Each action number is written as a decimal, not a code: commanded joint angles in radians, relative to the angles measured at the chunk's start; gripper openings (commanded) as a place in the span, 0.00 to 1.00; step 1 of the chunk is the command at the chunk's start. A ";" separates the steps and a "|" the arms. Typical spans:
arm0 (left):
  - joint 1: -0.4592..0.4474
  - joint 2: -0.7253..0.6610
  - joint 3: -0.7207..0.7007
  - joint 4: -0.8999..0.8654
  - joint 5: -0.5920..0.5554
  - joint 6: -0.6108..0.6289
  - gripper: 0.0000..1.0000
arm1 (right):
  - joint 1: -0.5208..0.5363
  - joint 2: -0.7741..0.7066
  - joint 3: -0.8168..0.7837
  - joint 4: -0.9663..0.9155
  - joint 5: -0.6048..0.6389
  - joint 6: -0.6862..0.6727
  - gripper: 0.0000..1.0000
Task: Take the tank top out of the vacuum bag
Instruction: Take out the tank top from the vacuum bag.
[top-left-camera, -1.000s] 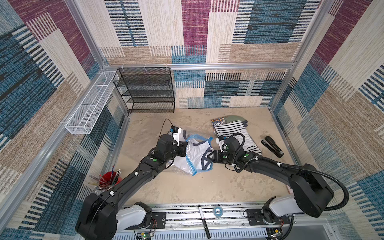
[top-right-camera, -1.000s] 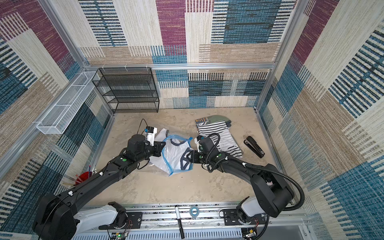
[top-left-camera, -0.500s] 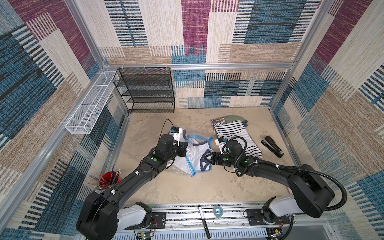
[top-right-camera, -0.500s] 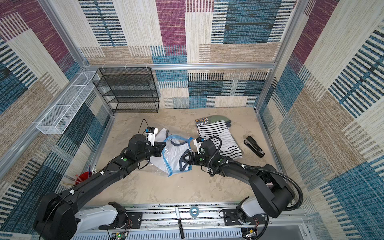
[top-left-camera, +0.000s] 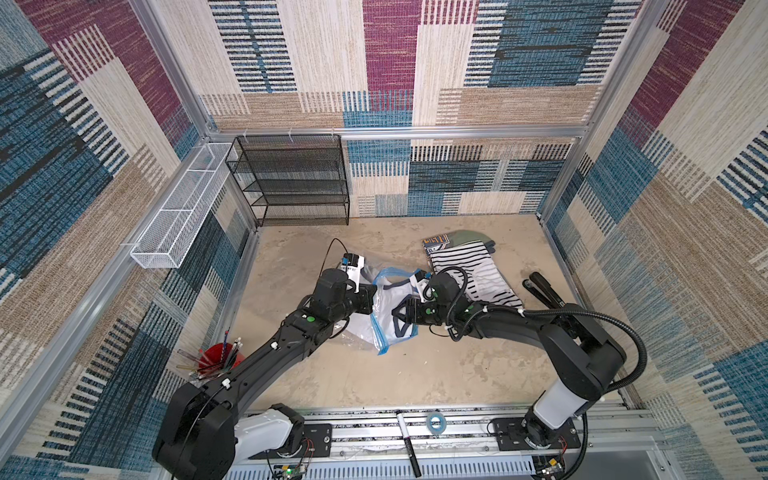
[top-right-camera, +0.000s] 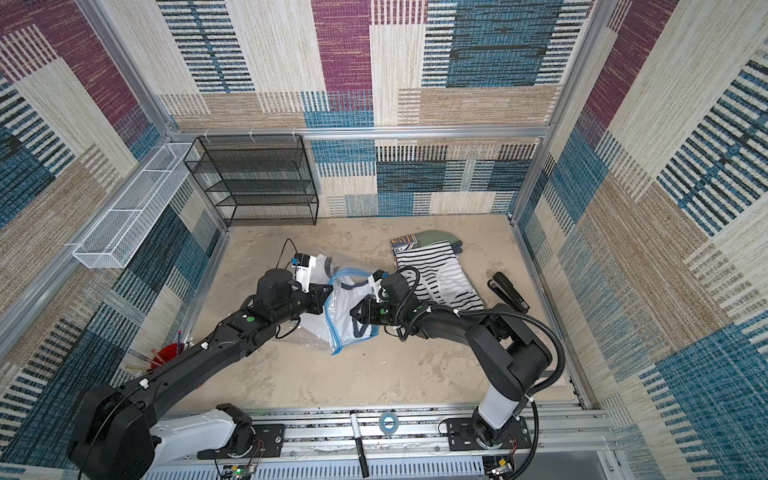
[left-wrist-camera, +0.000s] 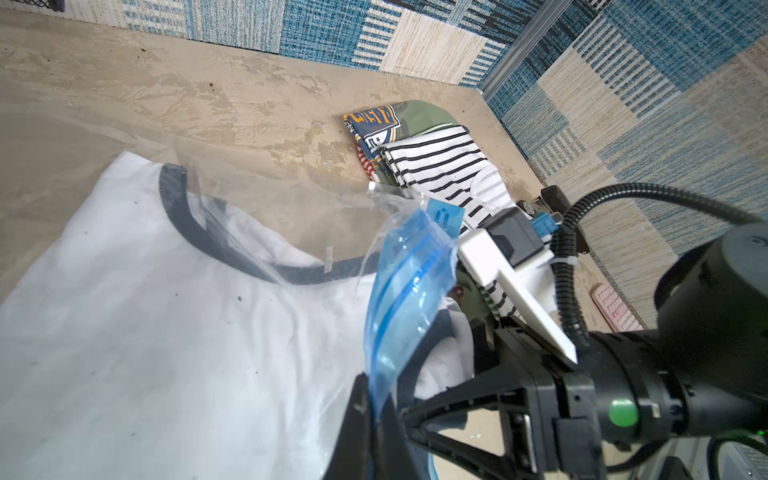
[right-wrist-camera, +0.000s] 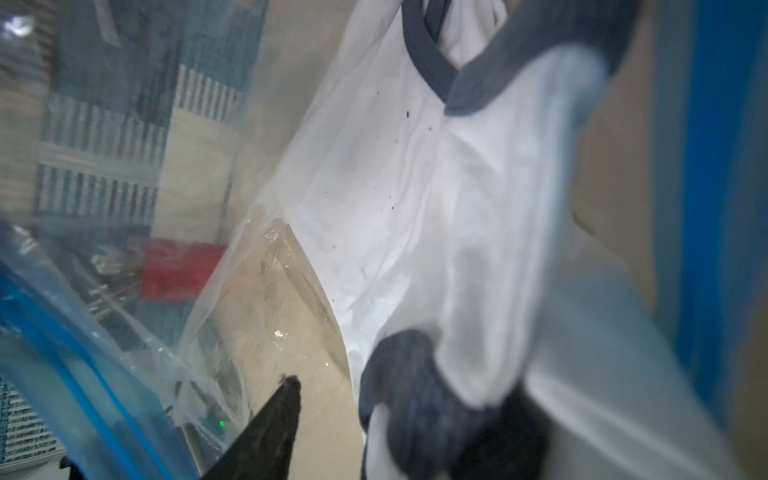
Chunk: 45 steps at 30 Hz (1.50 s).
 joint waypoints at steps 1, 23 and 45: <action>0.001 -0.014 -0.008 0.031 -0.017 0.001 0.00 | 0.009 0.018 0.030 -0.047 0.045 0.010 0.19; 0.054 0.008 0.014 -0.047 -0.199 0.029 0.00 | -0.023 -0.384 0.189 -0.365 -0.048 0.127 0.00; 0.095 -0.021 0.003 -0.078 -0.236 0.004 0.00 | -0.401 -0.562 0.485 -0.552 0.056 0.124 0.00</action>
